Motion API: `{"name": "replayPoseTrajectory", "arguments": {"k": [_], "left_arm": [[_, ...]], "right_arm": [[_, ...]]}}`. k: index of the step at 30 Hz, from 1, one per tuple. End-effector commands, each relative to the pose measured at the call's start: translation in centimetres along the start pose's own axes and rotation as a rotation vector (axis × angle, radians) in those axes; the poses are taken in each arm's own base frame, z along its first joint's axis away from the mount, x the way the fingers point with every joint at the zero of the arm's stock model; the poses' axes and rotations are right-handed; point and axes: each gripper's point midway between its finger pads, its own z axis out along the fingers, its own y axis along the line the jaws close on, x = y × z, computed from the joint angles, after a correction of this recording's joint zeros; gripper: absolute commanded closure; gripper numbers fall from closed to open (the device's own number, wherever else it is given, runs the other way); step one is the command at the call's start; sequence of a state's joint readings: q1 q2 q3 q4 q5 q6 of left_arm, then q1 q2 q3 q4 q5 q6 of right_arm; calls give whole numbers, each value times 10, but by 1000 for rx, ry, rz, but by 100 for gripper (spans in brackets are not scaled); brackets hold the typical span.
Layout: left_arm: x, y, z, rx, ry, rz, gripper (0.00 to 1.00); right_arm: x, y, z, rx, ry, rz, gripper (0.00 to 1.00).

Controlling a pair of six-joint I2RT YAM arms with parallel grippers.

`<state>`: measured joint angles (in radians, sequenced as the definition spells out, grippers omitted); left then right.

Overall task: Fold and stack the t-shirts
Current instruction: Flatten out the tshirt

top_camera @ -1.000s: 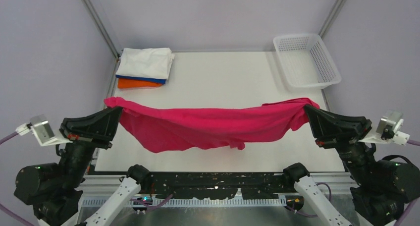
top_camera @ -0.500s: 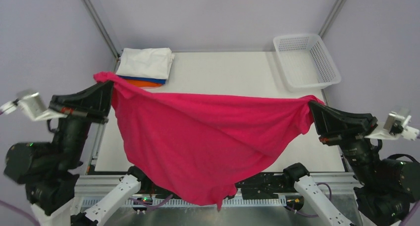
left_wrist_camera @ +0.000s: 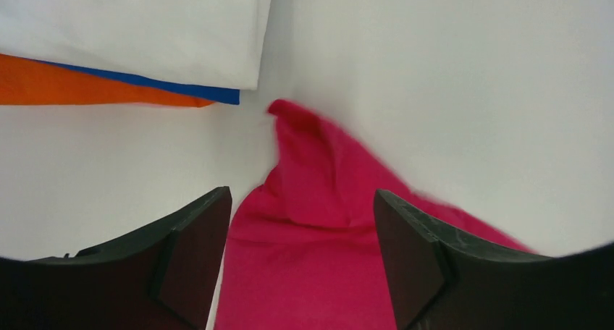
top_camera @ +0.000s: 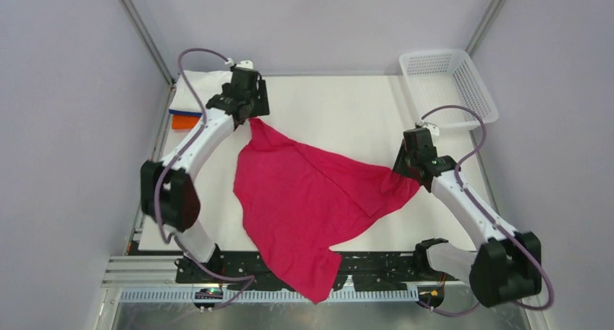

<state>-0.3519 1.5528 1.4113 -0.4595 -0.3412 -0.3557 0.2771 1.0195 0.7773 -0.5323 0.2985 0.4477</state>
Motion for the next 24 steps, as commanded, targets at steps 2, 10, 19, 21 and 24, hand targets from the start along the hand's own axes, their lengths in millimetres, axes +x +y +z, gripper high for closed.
{"name": "replayPoseTrajectory", "arguments": {"k": [2,10,19,21,24], "left_arm": [[10,6,30,-101,178,-3,22],[48,-11,-22,127,182,-126,0],[137,-48,-69,433,231,-270,1],[147,-42,-67,396,258,-270,0],[166,-42,-65,391,304,-274,0]], "right_arm": [[-15,-20,40,92,70,71,16],[-14,-7,20,-32,34,49,5],[87,64,-22,-281,241,-193,3],[112,65,-25,-276,298,-248,6],[132,66,-26,-268,340,-298,11]]}}
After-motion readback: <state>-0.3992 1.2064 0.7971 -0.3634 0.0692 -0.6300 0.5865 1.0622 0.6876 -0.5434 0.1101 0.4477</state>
